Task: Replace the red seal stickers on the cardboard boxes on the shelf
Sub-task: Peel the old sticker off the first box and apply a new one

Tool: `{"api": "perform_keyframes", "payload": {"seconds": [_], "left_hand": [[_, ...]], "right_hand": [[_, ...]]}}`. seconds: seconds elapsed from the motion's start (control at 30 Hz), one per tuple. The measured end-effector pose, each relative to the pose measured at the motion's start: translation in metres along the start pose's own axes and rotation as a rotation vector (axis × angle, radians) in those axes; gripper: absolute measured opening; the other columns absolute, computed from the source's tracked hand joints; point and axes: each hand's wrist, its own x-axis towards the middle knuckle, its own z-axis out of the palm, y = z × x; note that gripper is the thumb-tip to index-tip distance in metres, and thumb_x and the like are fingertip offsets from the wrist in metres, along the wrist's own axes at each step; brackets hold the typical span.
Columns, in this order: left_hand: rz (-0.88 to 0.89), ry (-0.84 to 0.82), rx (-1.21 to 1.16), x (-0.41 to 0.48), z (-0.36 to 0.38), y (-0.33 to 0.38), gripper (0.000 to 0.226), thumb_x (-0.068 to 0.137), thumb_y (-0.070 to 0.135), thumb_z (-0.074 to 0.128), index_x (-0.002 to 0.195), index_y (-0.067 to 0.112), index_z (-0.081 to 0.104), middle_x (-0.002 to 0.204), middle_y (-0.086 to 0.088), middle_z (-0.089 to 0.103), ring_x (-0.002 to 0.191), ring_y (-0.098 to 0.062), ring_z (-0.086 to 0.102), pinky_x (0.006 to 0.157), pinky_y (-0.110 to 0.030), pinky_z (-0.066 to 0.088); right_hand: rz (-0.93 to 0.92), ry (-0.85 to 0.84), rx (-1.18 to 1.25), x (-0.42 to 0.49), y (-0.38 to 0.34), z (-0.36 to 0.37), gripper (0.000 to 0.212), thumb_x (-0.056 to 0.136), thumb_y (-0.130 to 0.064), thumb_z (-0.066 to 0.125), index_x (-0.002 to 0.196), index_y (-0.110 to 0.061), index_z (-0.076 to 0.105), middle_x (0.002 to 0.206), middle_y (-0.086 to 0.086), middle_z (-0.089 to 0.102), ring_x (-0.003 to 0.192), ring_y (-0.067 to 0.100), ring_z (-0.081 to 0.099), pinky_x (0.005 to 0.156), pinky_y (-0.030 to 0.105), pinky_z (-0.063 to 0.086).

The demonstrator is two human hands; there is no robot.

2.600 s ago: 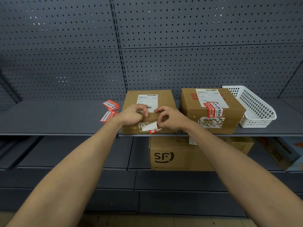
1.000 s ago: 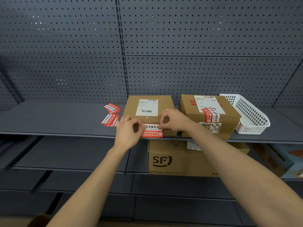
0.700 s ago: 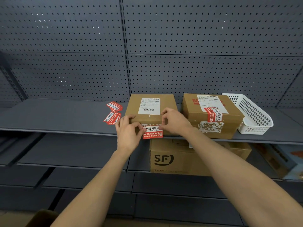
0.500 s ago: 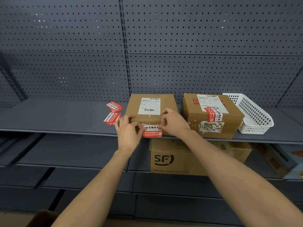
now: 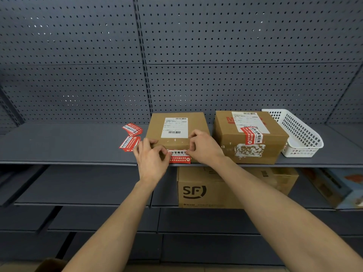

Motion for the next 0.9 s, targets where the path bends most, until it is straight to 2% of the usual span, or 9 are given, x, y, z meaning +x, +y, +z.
{"api": "perform_keyframes", "payload": {"seconds": [0.2, 0.33, 0.4, 0.47, 0.53, 0.63, 0.7, 0.8, 0.9], "left_hand": [[0.017, 0.010, 0.005, -0.002, -0.002, 0.001, 0.026, 0.087, 0.046, 0.082, 0.074, 0.029, 0.067, 0.120, 0.005, 0.052, 0.125, -0.020, 0.049, 0.117, -0.048, 0.034], [0.002, 0.029, 0.002, -0.003, -0.004, 0.006, 0.033, 0.083, 0.048, 0.081, 0.068, 0.029, 0.058, 0.114, 0.008, 0.052, 0.120, -0.019, 0.050, 0.115, -0.046, 0.035], [-0.005, 0.035, 0.010, -0.003, -0.004, 0.008, 0.041, 0.082, 0.057, 0.081, 0.067, 0.029, 0.055, 0.112, 0.008, 0.053, 0.117, -0.017, 0.049, 0.113, -0.045, 0.035], [-0.012, 0.042, 0.031, -0.002, -0.003, 0.009, 0.046, 0.084, 0.062, 0.080, 0.069, 0.027, 0.052, 0.108, 0.007, 0.052, 0.111, -0.018, 0.049, 0.111, -0.045, 0.037], [-0.022, 0.051, 0.052, 0.000, -0.003, 0.009, 0.048, 0.084, 0.060, 0.082, 0.073, 0.026, 0.050, 0.103, 0.007, 0.050, 0.105, -0.020, 0.049, 0.107, -0.045, 0.040], [-0.026, 0.058, 0.065, 0.004, -0.004, 0.009, 0.050, 0.083, 0.059, 0.084, 0.082, 0.026, 0.046, 0.100, 0.006, 0.049, 0.101, -0.020, 0.047, 0.103, -0.043, 0.040], [-0.017, 0.048, 0.044, 0.008, -0.005, 0.006, 0.053, 0.081, 0.061, 0.085, 0.090, 0.027, 0.046, 0.101, 0.006, 0.051, 0.101, -0.020, 0.047, 0.100, -0.043, 0.041], [0.007, 0.016, -0.008, 0.017, -0.009, -0.001, 0.061, 0.075, 0.066, 0.087, 0.109, 0.029, 0.052, 0.109, 0.008, 0.059, 0.107, -0.020, 0.052, 0.101, -0.044, 0.041], [0.035, -0.025, -0.049, 0.027, -0.014, -0.009, 0.071, 0.073, 0.067, 0.087, 0.125, 0.030, 0.055, 0.115, 0.009, 0.064, 0.115, -0.020, 0.054, 0.105, -0.044, 0.039]], "right_hand": [[-0.035, 0.023, -0.046, -0.003, 0.002, 0.004, 0.038, 0.090, -0.037, 0.081, 0.061, -0.026, 0.059, 0.129, -0.008, 0.059, 0.120, 0.014, 0.054, 0.099, 0.041, 0.055], [-0.047, 0.057, -0.105, -0.003, 0.000, 0.006, 0.041, 0.087, -0.055, 0.079, 0.064, -0.026, 0.060, 0.125, -0.008, 0.061, 0.116, 0.013, 0.056, 0.098, 0.041, 0.054], [-0.029, 0.093, -0.112, -0.002, -0.002, 0.010, 0.044, 0.088, -0.063, 0.076, 0.068, -0.024, 0.068, 0.122, -0.007, 0.061, 0.113, 0.013, 0.056, 0.097, 0.039, 0.053], [-0.004, 0.124, -0.127, -0.003, -0.005, 0.014, 0.049, 0.089, -0.065, 0.073, 0.081, -0.017, 0.081, 0.122, -0.007, 0.062, 0.114, 0.013, 0.056, 0.100, 0.038, 0.052], [0.009, 0.141, -0.131, -0.003, -0.007, 0.018, 0.051, 0.091, -0.063, 0.073, 0.088, -0.014, 0.083, 0.121, -0.005, 0.061, 0.115, 0.014, 0.055, 0.102, 0.038, 0.051], [0.007, 0.134, -0.116, -0.003, -0.005, 0.019, 0.050, 0.090, -0.062, 0.075, 0.088, -0.013, 0.082, 0.121, -0.005, 0.061, 0.115, 0.014, 0.055, 0.103, 0.038, 0.050], [0.009, 0.115, -0.093, -0.003, -0.001, 0.019, 0.046, 0.089, -0.062, 0.076, 0.080, -0.016, 0.079, 0.123, -0.006, 0.061, 0.117, 0.013, 0.055, 0.104, 0.037, 0.051], [-0.012, 0.080, -0.052, -0.004, 0.006, 0.014, 0.049, 0.089, -0.058, 0.078, 0.061, -0.021, 0.062, 0.129, -0.009, 0.062, 0.121, 0.011, 0.054, 0.106, 0.037, 0.050], [-0.046, 0.049, -0.003, -0.005, 0.014, 0.005, 0.052, 0.091, -0.050, 0.080, 0.056, -0.023, 0.052, 0.137, -0.009, 0.062, 0.124, 0.009, 0.054, 0.109, 0.038, 0.050]]}}
